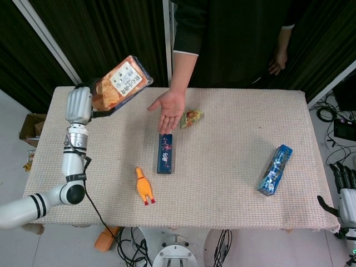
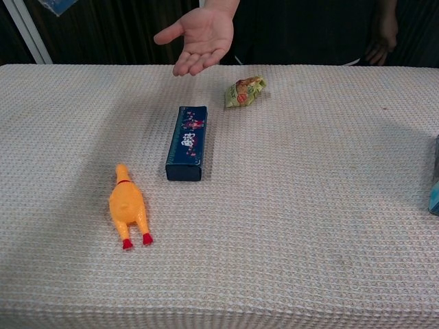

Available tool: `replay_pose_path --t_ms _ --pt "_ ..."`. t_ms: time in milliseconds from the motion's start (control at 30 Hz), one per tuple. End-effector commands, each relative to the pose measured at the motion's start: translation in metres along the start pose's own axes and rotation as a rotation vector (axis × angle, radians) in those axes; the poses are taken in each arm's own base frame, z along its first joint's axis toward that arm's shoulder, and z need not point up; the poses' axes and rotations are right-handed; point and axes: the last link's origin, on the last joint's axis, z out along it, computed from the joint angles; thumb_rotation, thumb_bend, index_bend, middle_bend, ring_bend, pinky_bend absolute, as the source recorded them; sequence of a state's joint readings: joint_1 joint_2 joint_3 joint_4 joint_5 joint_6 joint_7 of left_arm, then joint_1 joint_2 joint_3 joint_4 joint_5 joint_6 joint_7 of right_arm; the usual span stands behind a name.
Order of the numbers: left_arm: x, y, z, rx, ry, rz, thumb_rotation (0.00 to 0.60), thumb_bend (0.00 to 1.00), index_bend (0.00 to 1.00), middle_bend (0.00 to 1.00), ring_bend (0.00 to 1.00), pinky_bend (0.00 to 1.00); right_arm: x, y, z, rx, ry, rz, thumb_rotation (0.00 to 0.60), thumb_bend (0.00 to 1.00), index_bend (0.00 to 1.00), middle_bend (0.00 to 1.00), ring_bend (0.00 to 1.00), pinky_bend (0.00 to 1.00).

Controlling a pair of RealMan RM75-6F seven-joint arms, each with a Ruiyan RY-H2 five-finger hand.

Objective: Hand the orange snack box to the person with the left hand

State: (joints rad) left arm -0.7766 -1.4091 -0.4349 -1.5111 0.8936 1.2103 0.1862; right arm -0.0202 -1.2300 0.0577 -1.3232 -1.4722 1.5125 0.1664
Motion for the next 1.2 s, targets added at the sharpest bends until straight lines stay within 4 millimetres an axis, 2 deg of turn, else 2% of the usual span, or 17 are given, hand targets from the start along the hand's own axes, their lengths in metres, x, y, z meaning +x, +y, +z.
replay_pose_path --t_ms 33,167,333,500,633,733,833,900,933,1000,1200 --pt "-0.036 0.034 -0.003 -0.227 -0.090 -0.054 0.600 0.45 0.41 0.72 0.36 0.27 0.000 0.003 0.000 -0.009 -0.002 0.000 0.600 0.15 0.00 0.00 0.00 0.00" --pt "-0.054 0.045 -0.004 -0.331 -0.104 0.082 0.600 0.43 0.41 0.72 0.36 0.27 0.000 0.007 0.001 -0.020 -0.002 0.005 0.600 0.15 0.00 0.00 0.00 0.00" --pt "-0.080 0.055 -0.005 -0.366 -0.157 0.164 0.600 0.41 0.40 0.71 0.36 0.27 -0.003 0.009 0.002 -0.023 -0.012 0.007 0.600 0.15 0.00 0.00 0.00 0.00" --pt "-0.095 0.061 -0.003 -0.374 -0.164 0.227 0.600 0.39 0.39 0.70 0.36 0.27 -0.005 0.009 0.003 -0.022 -0.013 0.009 0.600 0.15 0.00 0.00 0.00 0.00" --pt "-0.098 0.060 0.001 -0.341 -0.165 0.230 0.600 0.33 0.32 0.66 0.34 0.27 -0.003 0.011 0.003 -0.024 -0.008 0.012 0.600 0.15 0.00 0.00 0.00 0.00" --pt "-0.098 0.055 0.003 -0.303 -0.177 0.224 0.600 0.24 0.23 0.54 0.29 0.26 -0.003 0.012 0.003 -0.023 -0.004 0.020 0.600 0.15 0.00 0.00 0.00 0.00" --pt "-0.097 0.050 0.003 -0.280 -0.196 0.235 0.600 0.17 0.05 0.31 0.18 0.22 -0.003 0.012 0.003 -0.010 0.007 0.028 0.600 0.15 0.00 0.00 0.00 0.00" --pt "-0.096 0.049 0.003 -0.276 -0.195 0.240 0.600 0.11 0.00 0.11 0.12 0.19 -0.004 0.012 0.003 -0.010 0.007 0.027 0.600 0.15 0.00 0.00 0.00 0.00" --pt "-0.095 0.048 0.002 -0.276 -0.191 0.244 0.600 0.08 0.00 0.04 0.10 0.18 -0.005 0.012 0.003 -0.012 0.005 0.025 0.600 0.15 0.00 0.00 0.00 0.00" --pt "-0.092 0.047 0.003 -0.268 -0.177 0.241 0.600 0.04 0.00 0.00 0.09 0.18 -0.005 0.012 0.003 -0.016 0.002 0.023 0.600 0.15 0.00 0.00 0.00 0.00" --pt "-0.079 0.043 0.004 -0.243 -0.139 0.222 0.600 0.02 0.00 0.00 0.05 0.16 -0.003 0.010 0.003 -0.014 0.011 0.021 0.600 0.15 0.00 0.00 0.00 0.00"
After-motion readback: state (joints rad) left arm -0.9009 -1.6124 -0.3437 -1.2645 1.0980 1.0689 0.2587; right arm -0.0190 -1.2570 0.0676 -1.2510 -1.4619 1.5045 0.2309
